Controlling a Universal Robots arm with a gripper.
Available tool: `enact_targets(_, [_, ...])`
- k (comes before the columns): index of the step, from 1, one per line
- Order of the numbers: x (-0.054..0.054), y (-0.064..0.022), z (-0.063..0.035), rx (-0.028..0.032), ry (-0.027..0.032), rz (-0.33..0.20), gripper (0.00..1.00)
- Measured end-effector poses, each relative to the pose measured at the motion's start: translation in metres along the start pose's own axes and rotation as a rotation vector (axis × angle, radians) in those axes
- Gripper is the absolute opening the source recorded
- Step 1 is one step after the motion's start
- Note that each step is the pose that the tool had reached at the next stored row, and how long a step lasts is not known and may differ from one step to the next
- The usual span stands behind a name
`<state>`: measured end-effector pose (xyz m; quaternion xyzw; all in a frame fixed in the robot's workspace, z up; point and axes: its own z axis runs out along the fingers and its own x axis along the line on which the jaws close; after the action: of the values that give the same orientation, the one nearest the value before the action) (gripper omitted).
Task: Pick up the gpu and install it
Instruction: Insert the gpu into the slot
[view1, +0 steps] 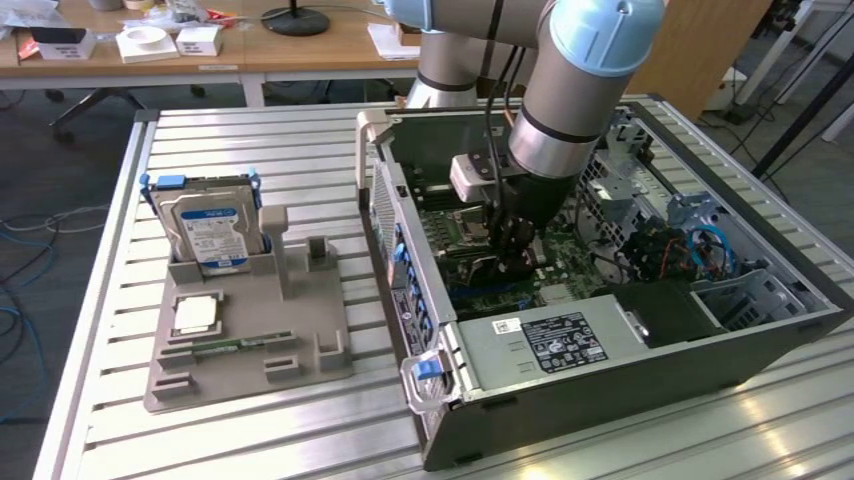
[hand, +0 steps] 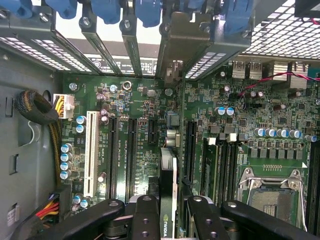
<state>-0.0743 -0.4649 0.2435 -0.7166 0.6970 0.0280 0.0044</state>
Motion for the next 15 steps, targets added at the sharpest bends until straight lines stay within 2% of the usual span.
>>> enact_targets(15, [0.0, 0.0003, 0.0003, 0.0016, -0.0001, 0.0, 0.27])
